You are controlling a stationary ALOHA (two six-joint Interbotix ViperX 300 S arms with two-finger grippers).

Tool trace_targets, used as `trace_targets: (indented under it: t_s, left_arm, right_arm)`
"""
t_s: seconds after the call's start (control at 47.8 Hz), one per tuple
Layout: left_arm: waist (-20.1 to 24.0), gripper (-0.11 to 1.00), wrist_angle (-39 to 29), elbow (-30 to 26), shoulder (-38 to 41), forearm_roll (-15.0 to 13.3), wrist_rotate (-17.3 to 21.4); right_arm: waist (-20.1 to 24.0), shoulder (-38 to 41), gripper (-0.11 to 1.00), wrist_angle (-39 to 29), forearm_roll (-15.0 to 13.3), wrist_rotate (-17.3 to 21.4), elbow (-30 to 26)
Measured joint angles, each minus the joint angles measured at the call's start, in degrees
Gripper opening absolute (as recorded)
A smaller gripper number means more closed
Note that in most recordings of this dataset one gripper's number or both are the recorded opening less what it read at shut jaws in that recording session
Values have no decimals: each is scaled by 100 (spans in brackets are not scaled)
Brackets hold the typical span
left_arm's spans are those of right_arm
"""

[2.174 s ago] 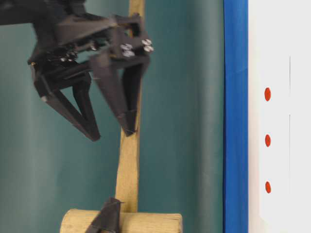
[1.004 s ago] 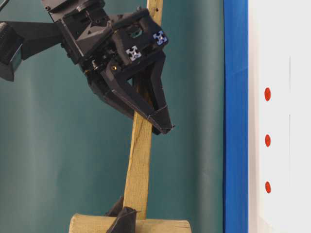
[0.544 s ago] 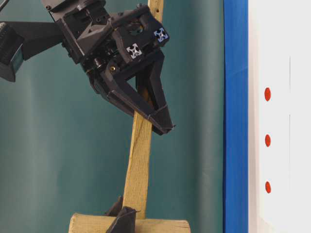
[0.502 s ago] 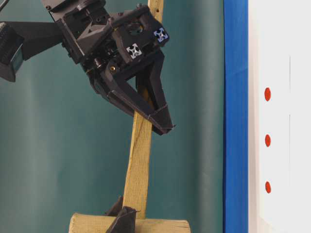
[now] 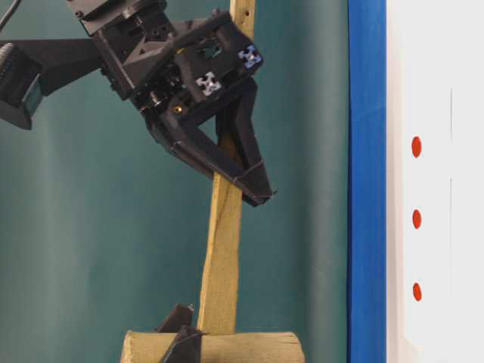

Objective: Hit the mark with a hammer.
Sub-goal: 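Open the left gripper and withdraw it to the left edge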

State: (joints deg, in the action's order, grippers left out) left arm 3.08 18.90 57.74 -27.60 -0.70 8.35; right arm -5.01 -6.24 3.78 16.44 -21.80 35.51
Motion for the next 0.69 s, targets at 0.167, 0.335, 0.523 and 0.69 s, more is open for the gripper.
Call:
trace_targets:
  t_s: [0.167,0.335,0.523,0.69]
  left_arm:
    - [53,89,-26,176,-229,0,0]
    - [70,89,-325,536,-870,-9,9]
    - [70,89,-1230,949,-2083,0,0]
    - [70,88,-2171,1204,-3182,-9,-9]
  right_arm:
    - [18,-44,1,0,0,114,79]
    - [9,-167,1,0,9,176,220]
    - [18,-281,1,-9,9,255,308]
    - [18,-281,1,-79,9,264,325]
